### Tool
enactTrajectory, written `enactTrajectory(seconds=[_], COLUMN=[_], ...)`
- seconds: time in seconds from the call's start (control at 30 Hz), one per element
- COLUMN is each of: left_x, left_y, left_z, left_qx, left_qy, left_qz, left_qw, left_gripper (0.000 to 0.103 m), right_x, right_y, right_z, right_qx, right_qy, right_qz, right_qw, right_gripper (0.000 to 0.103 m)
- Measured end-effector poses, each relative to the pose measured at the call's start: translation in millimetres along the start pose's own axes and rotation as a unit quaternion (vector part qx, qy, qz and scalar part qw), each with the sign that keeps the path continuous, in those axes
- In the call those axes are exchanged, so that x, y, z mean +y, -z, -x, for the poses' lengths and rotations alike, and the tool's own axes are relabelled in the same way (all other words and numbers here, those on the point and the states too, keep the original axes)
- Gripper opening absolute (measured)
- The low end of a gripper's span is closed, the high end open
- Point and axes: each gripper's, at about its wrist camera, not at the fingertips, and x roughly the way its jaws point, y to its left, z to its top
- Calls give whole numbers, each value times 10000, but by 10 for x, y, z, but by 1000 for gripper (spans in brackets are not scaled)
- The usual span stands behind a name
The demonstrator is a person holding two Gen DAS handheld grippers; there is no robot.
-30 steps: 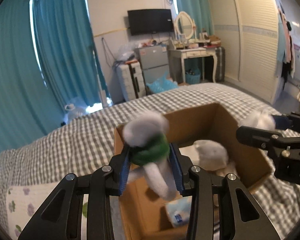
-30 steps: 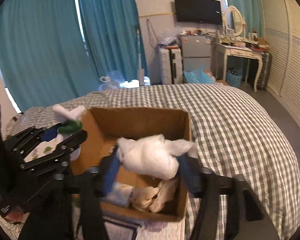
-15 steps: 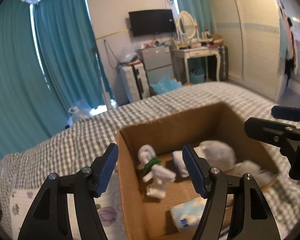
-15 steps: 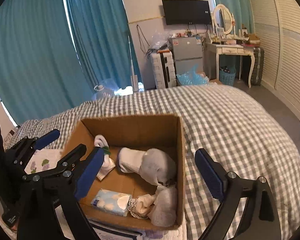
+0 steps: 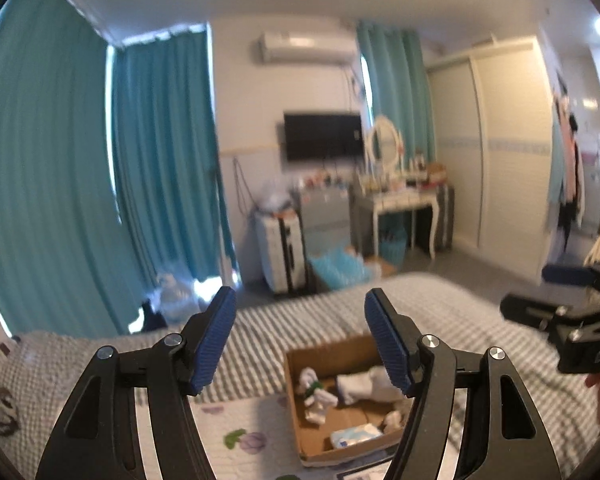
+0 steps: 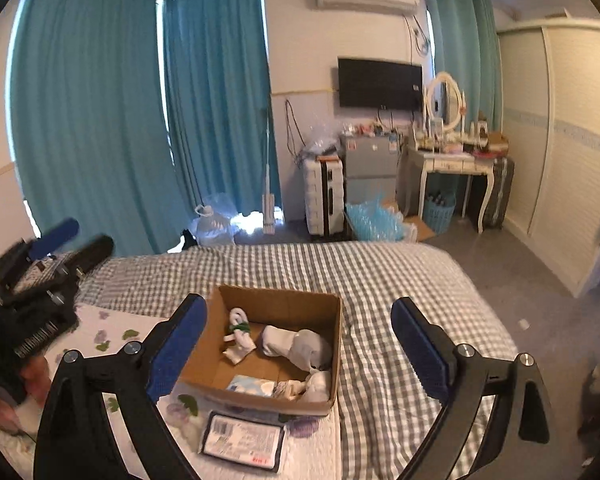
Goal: Organize soft objects
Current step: 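Grasp the black-and-white tissue paper pack with right tool while left tool grasps white plastic fitting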
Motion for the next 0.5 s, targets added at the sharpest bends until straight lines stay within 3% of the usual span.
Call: enactTrajectory(seconds=[0.07, 0.1, 0.3, 0.5], left_x=[109, 158, 326, 379], left_y=[-83, -112, -41, 347], left_z=[312, 474, 1128, 1309], left_qx=[-215, -306, -342, -23], left_qy=[90, 110, 198, 212], left_qz=[118, 153, -7, -94], left_qw=[9997, 9994, 9992, 9997], left_gripper=[89, 93, 93, 93], right_x=[77, 121, 413, 652], right_y=[-8, -2, 275, 718], right_z=[298, 448, 1054, 1123], right_qx=[-113, -153, -210, 49], right_qy=[-20, -45, -102, -184], right_qz=[32, 36, 229, 272], right_qw=[9999, 9999, 9995, 9994], right_gripper=[94, 94, 96, 96])
